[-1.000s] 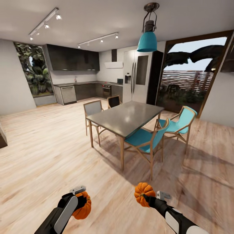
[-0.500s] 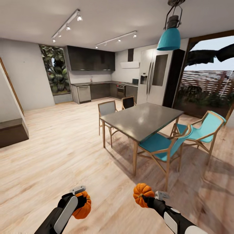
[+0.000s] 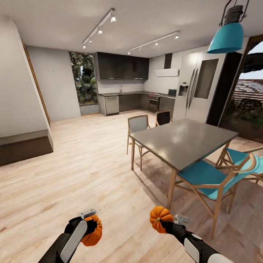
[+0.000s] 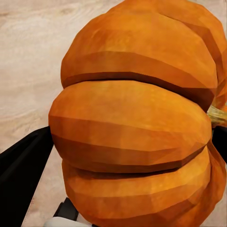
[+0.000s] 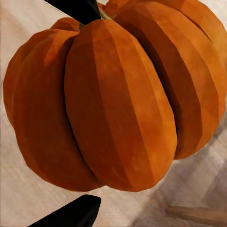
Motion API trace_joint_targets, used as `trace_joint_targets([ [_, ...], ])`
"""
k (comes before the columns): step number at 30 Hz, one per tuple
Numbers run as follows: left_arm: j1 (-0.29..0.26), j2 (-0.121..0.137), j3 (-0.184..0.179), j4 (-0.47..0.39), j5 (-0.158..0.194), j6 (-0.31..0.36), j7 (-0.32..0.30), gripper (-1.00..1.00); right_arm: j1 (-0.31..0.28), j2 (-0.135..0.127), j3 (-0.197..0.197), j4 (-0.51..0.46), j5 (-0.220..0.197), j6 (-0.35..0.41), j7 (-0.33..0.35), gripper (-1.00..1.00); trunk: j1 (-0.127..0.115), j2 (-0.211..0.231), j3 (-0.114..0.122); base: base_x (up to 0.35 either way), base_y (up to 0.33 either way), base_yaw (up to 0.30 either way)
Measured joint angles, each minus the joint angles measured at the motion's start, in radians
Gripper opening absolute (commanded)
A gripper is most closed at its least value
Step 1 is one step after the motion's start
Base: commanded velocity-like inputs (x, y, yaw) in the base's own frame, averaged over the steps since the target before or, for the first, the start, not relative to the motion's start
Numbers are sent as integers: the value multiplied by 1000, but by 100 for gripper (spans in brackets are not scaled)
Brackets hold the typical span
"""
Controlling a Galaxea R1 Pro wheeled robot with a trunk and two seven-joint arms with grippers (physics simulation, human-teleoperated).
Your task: Place each of the two pumpkins and all three candles from the living room inside a cabinet in the living room (use any cabinet), then make sure every cabinet is closed, and position the cauldron so it is next to a table in the living room.
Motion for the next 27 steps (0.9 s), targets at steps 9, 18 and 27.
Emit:
trace_joint_targets([
  [9, 0, -1, 0, 0, 1, 0, 0, -100, 0, 0, 0, 0, 0, 0, 0, -100, 0, 0, 0, 302, 209, 289],
  [18, 0, -1, 0, 1, 0, 0, 0, -100, 0, 2, 1, 0, 0, 0, 0, -100, 0, 0, 0, 306, 127, 289],
  [27, 0, -1, 0, 1, -1, -1, 0, -100, 0, 2, 0, 0, 0, 0, 0, -100, 0, 0, 0, 283, -82, 289],
])
